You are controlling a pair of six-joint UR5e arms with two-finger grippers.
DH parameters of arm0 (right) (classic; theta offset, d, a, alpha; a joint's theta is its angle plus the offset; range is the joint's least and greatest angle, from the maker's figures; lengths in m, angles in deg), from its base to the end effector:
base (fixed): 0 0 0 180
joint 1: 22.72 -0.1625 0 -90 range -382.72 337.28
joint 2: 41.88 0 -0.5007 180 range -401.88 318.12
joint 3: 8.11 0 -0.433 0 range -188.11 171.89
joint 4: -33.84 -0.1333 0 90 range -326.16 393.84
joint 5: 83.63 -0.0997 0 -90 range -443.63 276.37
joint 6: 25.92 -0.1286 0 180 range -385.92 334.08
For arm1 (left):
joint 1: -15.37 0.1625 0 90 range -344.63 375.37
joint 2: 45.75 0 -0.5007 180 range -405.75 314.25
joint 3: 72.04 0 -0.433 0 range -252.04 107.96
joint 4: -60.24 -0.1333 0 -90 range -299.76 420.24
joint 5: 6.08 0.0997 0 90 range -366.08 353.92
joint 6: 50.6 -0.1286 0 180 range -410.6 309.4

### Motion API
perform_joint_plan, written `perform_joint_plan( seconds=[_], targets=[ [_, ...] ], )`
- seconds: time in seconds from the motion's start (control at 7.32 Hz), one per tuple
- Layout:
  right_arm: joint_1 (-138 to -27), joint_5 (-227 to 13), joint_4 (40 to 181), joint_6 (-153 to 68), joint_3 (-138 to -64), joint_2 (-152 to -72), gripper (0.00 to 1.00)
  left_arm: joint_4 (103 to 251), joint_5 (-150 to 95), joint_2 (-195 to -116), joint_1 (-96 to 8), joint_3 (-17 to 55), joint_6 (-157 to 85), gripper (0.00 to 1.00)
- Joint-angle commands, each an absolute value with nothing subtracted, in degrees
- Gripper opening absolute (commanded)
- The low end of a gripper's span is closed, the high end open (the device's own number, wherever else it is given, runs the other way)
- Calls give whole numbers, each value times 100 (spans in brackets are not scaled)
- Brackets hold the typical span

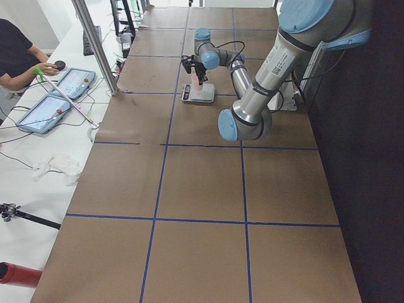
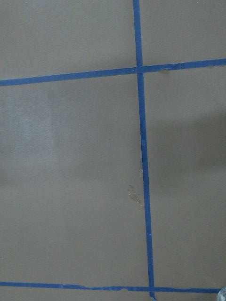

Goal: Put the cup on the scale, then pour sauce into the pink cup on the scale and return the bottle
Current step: 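Lift the pink cup with the left gripper and lower it onto the scale, then open the left gripper and withdraw it while the right gripper approaches the glass bottle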

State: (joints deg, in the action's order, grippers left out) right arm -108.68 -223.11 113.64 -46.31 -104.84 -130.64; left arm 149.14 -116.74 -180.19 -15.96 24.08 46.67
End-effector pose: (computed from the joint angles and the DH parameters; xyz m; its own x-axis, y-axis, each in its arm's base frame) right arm -0.0040 -0.5615 0.6513 0.6152 0.0657 0.7857 -0.1572 0.9867 0.0407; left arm 0.6222 -0.4817 0.1880 0.5182 -0.4540 -0.7248 0.3257 0.8884 -0.3237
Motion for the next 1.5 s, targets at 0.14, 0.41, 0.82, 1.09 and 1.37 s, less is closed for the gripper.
perform_joint_plan(
  seconds=[0.14, 0.41, 0.82, 1.09, 1.37],
  targets=[
    [-10867, -22311, 11364, -4631, -10479, -13056, 100, 14927, -11682, -18013, -1505, 2393, 4652, 0],
    [-10867, -22311, 11364, -4631, -10479, -13065, 100, 15146, -11682, -17969, -1504, 2254, 4661, 10],
    [-10867, -22311, 11364, -4631, -10514, -13065, 100, 15156, -11664, -17882, -1513, 2296, 4652, 100],
    [-10867, -22320, 11382, -4918, -10794, -13126, 100, 15103, -11673, -17637, -1592, 2847, 4635, 100],
    [-10867, -22363, 11391, -5246, -11119, -13222, 100, 14684, -11804, -17486, -1759, 3411, 4014, 100]
  ],
)
